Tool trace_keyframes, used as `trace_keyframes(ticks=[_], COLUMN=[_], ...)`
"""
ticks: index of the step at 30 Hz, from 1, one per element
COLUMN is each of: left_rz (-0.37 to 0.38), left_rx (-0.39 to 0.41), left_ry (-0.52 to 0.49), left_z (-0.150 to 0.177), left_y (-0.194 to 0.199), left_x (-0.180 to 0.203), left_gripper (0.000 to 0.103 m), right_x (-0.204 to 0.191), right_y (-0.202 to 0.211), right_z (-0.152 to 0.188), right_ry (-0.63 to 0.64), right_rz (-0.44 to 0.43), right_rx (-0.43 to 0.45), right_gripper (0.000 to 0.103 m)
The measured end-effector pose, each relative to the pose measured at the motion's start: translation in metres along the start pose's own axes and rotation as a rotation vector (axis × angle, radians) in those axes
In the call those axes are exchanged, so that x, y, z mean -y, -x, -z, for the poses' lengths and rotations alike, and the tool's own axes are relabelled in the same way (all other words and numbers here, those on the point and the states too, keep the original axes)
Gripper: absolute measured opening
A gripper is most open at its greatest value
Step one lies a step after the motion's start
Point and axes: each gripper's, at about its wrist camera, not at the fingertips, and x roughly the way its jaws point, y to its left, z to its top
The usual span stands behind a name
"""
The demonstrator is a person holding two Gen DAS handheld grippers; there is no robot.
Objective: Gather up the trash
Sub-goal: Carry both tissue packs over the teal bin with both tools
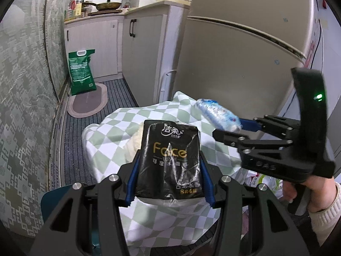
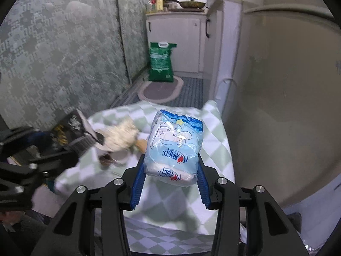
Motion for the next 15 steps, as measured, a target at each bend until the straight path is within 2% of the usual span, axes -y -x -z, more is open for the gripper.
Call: trace_keyframes(ticks=[9, 15], left_rz=[-0.041, -0.075], left_rx=[0.016, 0.021], left_ry=[0.061, 0.104], left_z=[0.009, 0.018], left_y=[0.021, 0.035], left_x=[-0.040, -0.069], left_gripper=[0.052, 0.052], right_x=[-0.041, -0.083], right_y=[-0.004, -0.012], right_z=[-0.021, -0.034], right_ry=[0.052, 0.109], right_rz=[-0.070, -0.121], right_rx=[0.005, -0.003], right_gripper=[0.044, 0.045])
